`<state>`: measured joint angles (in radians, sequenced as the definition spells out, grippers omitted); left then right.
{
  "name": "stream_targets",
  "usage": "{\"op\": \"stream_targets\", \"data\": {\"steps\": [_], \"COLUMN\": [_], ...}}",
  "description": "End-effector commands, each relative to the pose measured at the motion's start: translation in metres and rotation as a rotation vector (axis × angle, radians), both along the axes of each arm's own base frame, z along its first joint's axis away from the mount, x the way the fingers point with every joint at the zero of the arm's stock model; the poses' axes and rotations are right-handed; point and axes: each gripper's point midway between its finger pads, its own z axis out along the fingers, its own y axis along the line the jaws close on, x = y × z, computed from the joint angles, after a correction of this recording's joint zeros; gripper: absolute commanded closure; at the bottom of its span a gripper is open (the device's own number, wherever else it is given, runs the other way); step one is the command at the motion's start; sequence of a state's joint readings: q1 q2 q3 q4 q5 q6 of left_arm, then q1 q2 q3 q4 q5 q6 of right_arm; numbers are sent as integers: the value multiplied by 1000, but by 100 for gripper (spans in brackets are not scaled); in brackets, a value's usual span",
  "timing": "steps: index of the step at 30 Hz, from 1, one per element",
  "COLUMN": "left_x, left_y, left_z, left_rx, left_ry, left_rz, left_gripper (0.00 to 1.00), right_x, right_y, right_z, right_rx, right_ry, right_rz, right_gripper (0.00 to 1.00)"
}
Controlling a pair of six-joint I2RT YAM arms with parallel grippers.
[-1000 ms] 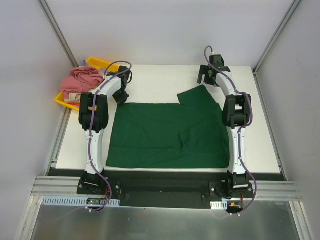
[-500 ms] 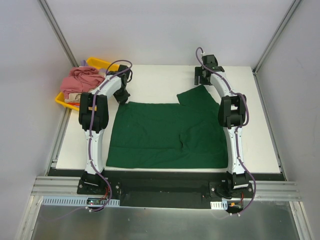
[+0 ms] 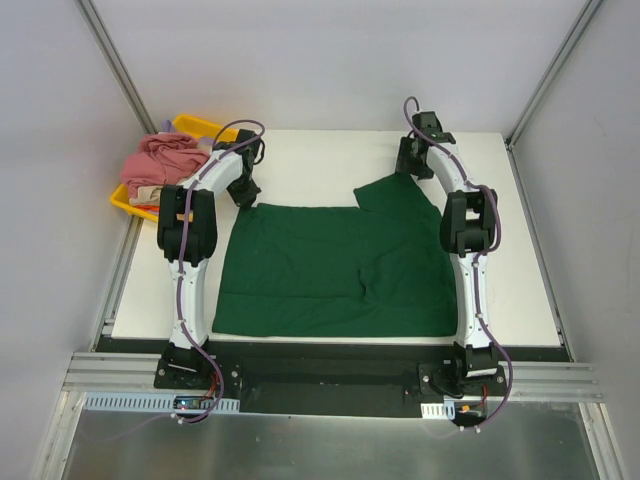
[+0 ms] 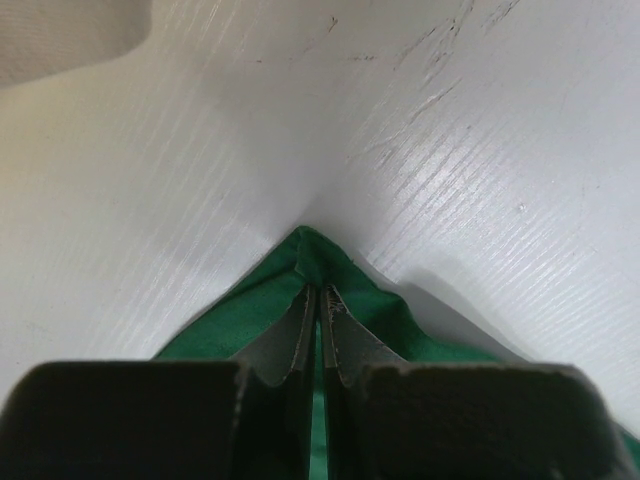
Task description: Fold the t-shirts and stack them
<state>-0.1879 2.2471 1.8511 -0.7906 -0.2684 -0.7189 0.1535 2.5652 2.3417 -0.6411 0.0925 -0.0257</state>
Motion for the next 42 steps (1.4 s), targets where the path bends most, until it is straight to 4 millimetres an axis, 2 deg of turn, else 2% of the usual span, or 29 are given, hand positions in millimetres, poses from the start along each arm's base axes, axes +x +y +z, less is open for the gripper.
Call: {"op": "stream_targets", "data": {"steps": [1,3,5,12,19,21,24,30,31,33,38,42], "left_x": [6,4,5,7,7,7,6,4,4,5,9,7], "left_y": [2,3,3,5,6,6,7,6,6,6,7,8], "left_z": [37,36,37,41,39,40,40,35,34,37,45,52], "left_rx": [-19,-16,-14,-5,-7,-6,-8,-12,-16,-19,-14,-14], "left_ry": [-69,-65,-68,-78,-74,-76,-75,-59,-57,-63,-82,-94], "left_rz": [3,3,3,1,3,3,6,3,1,-1,-11,-17], "left_gripper": [100,100,100,100,100,100,100,100,100,100,100,100], "right_x": [-7,-7,-6,-5,-4,-3,-3,1,2,2,-2,-4], "right_y": [3,5,7,9,12,13,14,12,12,12,13,33], "right_z": [11,12,13,11,10,12,10,8,6,6,6,12], "right_rx": [10,-9,-18,-17,4,19,23,39,44,57,68,175], "right_ry": [15,17,17,20,23,22,26,37,40,41,32,-7], "right_rz": [-33,-27,-26,6,22,30,35,26,26,23,35,115], "right_gripper": [41,51,53,74,73,64,64,79,84,99,99,100]}}
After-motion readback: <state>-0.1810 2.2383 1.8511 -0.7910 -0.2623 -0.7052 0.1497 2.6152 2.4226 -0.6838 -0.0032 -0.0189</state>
